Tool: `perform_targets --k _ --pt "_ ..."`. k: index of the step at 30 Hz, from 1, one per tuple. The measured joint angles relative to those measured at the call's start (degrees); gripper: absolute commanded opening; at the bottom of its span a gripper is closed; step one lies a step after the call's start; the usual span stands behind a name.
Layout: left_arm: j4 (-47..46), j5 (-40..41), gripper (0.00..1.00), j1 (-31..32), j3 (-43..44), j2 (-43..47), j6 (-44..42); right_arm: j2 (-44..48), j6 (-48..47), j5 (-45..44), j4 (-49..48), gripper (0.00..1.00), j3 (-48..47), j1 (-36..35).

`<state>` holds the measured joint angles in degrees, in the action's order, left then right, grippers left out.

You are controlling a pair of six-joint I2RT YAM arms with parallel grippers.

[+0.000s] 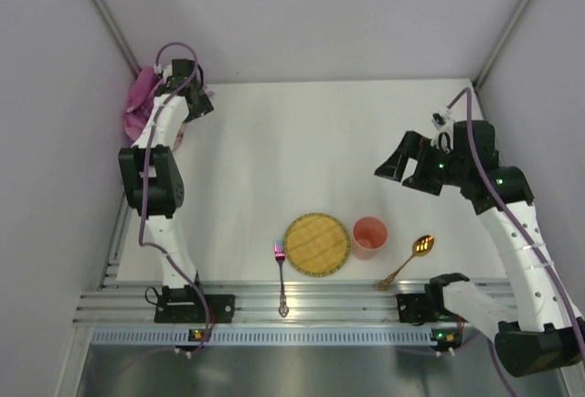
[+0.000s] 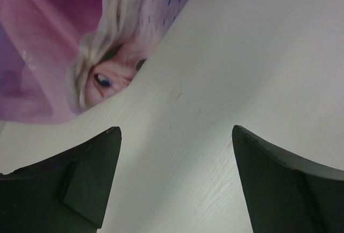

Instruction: Set the dinner table for one person

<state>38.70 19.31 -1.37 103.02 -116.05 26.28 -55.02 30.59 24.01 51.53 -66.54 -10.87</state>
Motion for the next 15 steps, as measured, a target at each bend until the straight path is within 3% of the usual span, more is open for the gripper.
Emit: perform_targets --k 7,15 --pt "-0.1 5.1 0.9 -0.1 19.4 -15.6 -1.4 -7.0 0.1 -2.3 0.5 1.0 -2.2 0.0" --pt "-0.1 8.9 0.9 -1.7 23.0 -24.6 -0.8 -15.0 2.0 -2.0 -2.3 1.0 -3.0 0.0"
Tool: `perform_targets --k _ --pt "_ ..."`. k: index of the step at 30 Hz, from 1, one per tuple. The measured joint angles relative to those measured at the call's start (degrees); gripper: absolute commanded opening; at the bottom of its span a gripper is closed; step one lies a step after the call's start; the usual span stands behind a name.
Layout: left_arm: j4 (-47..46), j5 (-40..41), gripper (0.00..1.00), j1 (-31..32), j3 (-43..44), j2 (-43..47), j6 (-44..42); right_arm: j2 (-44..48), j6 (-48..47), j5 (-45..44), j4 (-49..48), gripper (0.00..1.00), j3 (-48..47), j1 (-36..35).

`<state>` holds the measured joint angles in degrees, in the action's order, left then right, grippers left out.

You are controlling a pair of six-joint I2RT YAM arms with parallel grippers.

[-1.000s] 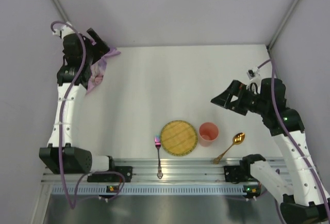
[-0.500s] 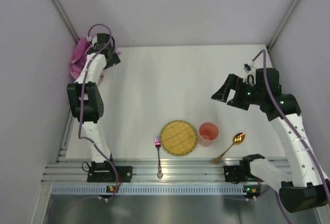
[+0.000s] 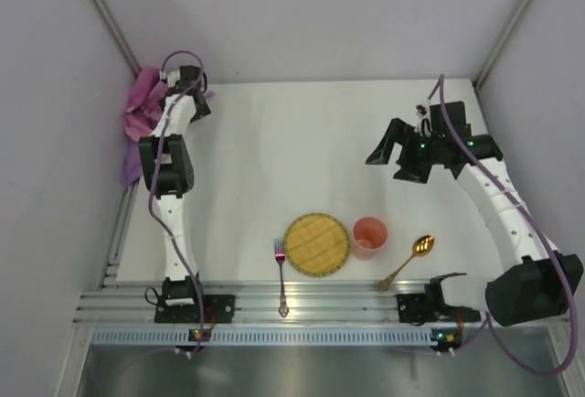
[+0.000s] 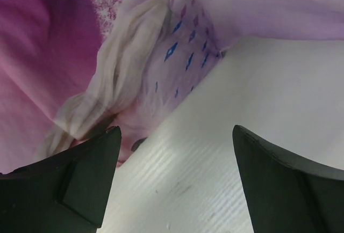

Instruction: Set the dinner table for one person

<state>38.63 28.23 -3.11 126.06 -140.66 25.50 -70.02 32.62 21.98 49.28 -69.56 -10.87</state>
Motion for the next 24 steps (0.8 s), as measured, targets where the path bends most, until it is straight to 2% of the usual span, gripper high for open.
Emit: perform_targets --k 8,13,15,16,17,19,20,21,22,24 --pt "-1.2 -0.3 0.9 -1.7 3.3 -4.9 0.2 -10.3 1.7 2.5 -3.4 1.0 -4.5 -0.1" --pt "-2.3 -1.8 0.89 -3.9 4.6 -6.0 2.1 -13.3 2.1 3.7 -4.3 1.0 -6.8 -0.3" --pt "-2.4 -2.4 0.86 -5.2 5.3 -6.6 3.7 -13.9 2.1 3.9 -4.5 1.0 -7.0 -0.3" --pt "-2.5 -3.1 0.8 -5.8 5.7 -7.0 4.5 -14.2 2.1 4.0 -4.6 1.0 -7.1 -0.3" --pt "-2.6 -3.9 0.58 -6.6 6.2 -7.2 5.2 -14.4 2.1 4.2 -4.7 1.0 -7.1 -0.4" --pt "-2.6 -4.9 0.41 -8.0 6.9 -7.6 5.9 -14.7 2.1 4.3 -4.7 1.0 -7.1 -0.5" --pt "-2.6 -5.7 0.24 -8.7 7.3 -7.9 6.1 -14.8 2.1 4.3 -4.7 1.0 -7.1 -0.5" --pt "-2.6 -6.5 0.15 -9.4 7.9 -8.1 6.1 -14.9 2.1 4.3 -4.7 1.0 -7.1 -0.6" --pt "-2.7 -7.6 0.01 -9.9 8.4 -8.4 6.1 -14.9 2.1 4.3 -4.7 1.0 -7.1 -0.6" --pt "-3.1 -10.5 0.0 -10.6 8.7 -8.5 6.4 -14.9 2.1 4.2 -4.7 1.0 -7.1 -0.7"
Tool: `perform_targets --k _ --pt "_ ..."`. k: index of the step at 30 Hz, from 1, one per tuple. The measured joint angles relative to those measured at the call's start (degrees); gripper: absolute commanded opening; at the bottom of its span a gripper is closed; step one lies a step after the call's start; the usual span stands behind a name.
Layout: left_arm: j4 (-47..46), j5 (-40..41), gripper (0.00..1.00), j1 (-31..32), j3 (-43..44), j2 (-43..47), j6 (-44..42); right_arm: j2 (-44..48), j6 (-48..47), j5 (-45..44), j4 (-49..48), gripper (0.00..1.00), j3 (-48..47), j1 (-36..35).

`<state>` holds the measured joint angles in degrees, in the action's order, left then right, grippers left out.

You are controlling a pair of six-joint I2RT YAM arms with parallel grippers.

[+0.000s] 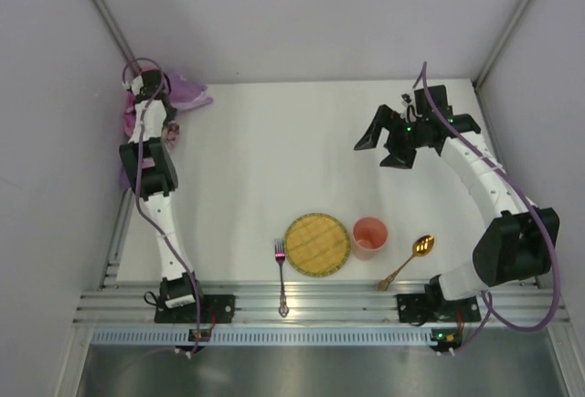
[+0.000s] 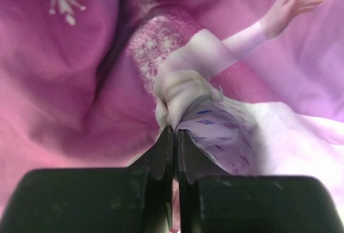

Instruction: Set the dinner table for one person

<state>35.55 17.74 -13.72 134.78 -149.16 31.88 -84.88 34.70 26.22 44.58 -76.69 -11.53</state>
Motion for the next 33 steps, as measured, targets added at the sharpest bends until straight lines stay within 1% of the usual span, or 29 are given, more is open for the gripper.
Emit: perform_targets --k 4,8,11,13,15,19,22,25,26,27,28,29,33 --pt "-1.5 -5.2 0.0 0.0 0.0 0.0 -0.3 0.6 0.0 -0.3 0.0 1.0 0.2 0.0" --pt "-3.1 -11.2 0.0 3.1 -0.7 0.3 -1.6 3.1 -0.7 -1.7 0.0 1.0 0.6 0.0" --pt "-5.2 -15.1 0.0 8.9 -5.6 2.9 -2.7 5.4 -1.9 -3.3 0.7 1.0 1.0 0.0" --pt "-6.6 -16.4 0.0 14.1 -10.4 5.6 -3.1 6.4 -2.9 -4.2 0.9 1.0 1.0 0.0" --pt "-6.9 -18.0 0.0 20.8 -14.8 8.2 -3.3 7.1 -3.9 -5.0 1.0 1.0 1.0 0.1" --pt "-6.7 -21.9 0.0 32.0 -18.7 10.6 -3.3 7.3 -5.9 -5.9 1.5 1.0 1.0 0.6" --pt "-5.9 -25.0 0.0 37.6 -21.2 12.1 -3.5 7.5 -7.3 -6.3 1.8 1.0 1.0 1.0" --pt "-4.5 -26.8 0.01 40.7 -23.0 13.5 -4.1 8.1 -8.8 -6.4 1.9 1.0 1.7 1.6" --pt "-3.8 -27.0 0.29 41.2 -23.3 13.7 -4.1 8.3 -9.2 -6.5 1.9 1.0 2.1 1.7" --pt "-2.7 -27.5 0.54 41.8 -23.4 13.9 -4.1 8.3 -9.5 -6.6 2.1 1.0 2.4 1.9" --pt "-2.1 -29.0 0.87 42.1 -23.5 14.3 -3.3 8.3 -9.7 -6.8 2.2 1.0 2.6 2.0" --pt "-1.7 -29.7 0.98 42.4 -23.7 15.1 -3.3 8.2 -9.7 -7.0 2.1 1.0 2.8 2.1" --pt "-1.0 -30.5 0.98 42.8 -29.5 22.7 -1.7 5.1 -9.1 -6.0 1.4 1.0 2.1 3.4"
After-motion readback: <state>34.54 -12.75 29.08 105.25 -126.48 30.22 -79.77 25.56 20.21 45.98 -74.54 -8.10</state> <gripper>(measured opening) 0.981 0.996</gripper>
